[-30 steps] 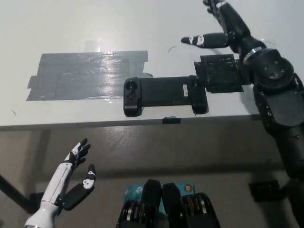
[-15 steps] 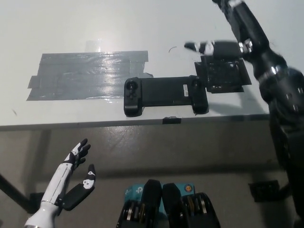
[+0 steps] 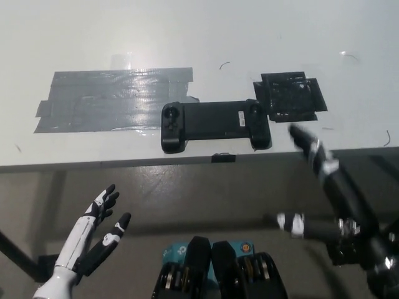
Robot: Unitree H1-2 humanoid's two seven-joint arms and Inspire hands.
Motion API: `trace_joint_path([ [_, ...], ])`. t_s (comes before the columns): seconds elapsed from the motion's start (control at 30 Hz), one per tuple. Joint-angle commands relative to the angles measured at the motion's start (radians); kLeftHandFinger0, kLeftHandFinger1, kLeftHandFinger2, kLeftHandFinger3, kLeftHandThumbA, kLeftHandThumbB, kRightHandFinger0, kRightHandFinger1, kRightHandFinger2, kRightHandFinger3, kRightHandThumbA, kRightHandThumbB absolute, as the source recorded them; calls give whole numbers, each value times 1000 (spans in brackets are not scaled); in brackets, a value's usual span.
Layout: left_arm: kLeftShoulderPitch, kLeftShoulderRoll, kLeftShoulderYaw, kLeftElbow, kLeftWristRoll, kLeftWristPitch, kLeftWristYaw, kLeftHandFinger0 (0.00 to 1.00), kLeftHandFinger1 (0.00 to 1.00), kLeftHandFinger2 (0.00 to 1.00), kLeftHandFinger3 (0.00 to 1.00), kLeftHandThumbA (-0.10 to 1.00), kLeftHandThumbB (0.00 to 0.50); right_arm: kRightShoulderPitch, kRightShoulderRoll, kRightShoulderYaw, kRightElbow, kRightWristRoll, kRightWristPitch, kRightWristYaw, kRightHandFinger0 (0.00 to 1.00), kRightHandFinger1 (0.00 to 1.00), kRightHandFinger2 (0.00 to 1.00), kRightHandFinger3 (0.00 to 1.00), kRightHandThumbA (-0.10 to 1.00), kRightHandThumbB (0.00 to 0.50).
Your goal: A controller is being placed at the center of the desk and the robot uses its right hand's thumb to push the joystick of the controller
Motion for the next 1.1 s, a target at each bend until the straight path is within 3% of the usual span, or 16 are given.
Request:
trace_joint_path([
  [0.0,14,1,-7,-21,13,-36,0,1000,1000,1000,1000,796,56,3,1,22,78,-67,-138,-20,1000,1000,1000,1000,995,296],
  [0.13,19,-3,-14,-29,23,-19,0,1000,1000,1000,1000,771,63,16,12,47,195,-132,-222,-53,1000,1000,1000,1000,973,304],
  [0.17,19,-4,-16,-31,23,-18,-1,1000,1000,1000,1000,761,54,19,9,53,201,-149,-222,-56,1000,1000,1000,1000,1000,321],
  [0.27,21,-5,-15,-26,16,-31,-1,1000,1000,1000,1000,699,46,23,4,67,198,-172,-215,-53,1000,1000,1000,1000,1000,313],
  [0.4,21,0,-10,-27,15,-35,0,1000,1000,1000,1000,707,62,13,10,67,216,-166,-223,-54,1000,1000,1000,1000,1000,296],
  [0.87,24,7,6,-25,16,-25,1,1000,1000,1000,1000,674,56,-25,18,78,269,-177,-230,-45,1000,1000,1000,1000,1000,325],
  [1.07,27,7,7,-21,18,-30,1,1000,1000,1000,1000,583,30,-27,13,80,270,-187,-225,-40,1000,1000,1000,1000,1000,315],
])
